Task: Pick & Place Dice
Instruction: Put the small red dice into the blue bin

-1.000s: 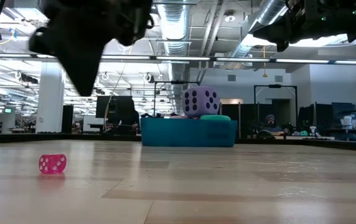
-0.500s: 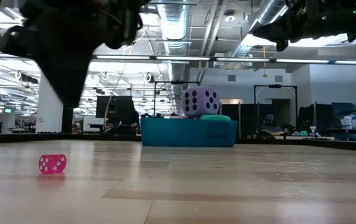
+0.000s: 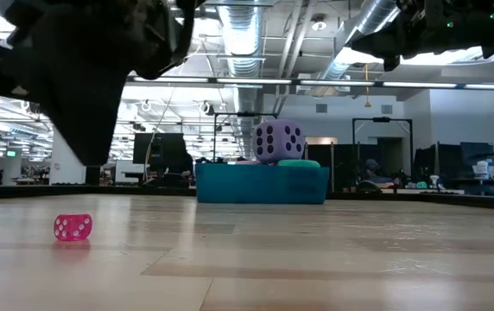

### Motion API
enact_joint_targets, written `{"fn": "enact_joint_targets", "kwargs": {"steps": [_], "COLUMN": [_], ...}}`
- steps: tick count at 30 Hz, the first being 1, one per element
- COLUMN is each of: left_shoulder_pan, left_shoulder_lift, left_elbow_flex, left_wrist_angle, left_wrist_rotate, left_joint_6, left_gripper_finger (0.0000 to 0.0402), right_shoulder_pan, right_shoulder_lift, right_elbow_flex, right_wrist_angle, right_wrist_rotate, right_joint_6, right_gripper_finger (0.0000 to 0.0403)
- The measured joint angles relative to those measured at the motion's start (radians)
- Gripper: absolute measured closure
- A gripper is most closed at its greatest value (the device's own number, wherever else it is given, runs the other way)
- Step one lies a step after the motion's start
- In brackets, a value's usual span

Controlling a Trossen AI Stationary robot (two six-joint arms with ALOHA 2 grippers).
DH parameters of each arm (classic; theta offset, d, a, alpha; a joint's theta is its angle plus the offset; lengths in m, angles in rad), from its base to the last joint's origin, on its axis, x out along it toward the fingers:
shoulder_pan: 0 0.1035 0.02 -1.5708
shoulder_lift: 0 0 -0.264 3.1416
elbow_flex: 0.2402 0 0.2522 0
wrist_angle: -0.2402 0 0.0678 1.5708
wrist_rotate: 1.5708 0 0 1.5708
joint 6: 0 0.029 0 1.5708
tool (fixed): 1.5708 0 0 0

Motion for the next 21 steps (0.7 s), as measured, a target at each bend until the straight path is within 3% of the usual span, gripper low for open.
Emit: {"fn": "enact_joint_targets", "kwargs": {"steps": [6, 21], "left_shoulder_pan": [-0.067, -0.04], "left_shoulder_lift": [0.039, 0.037], "left_elbow_flex": [0.0, 0.0], "left_wrist_angle": [0.102, 0.046], "left_wrist_rotate": [0.025, 0.046], "left_joint_6": [-0.127, -0.012], "left_gripper_finger": [0.0401, 0.0401], "right_shoulder_pan": [0.0, 0.0], "right_shoulder_lift": [0.0, 0.0], "right_elbow_flex": [0.0, 0.0], "right_wrist_angle": [-0.001, -0.006], "right_wrist_rotate": [0.0, 0.0], "right_joint_6": [0.0, 0.016], "right_gripper_finger": [0.0403, 0.0403]}}
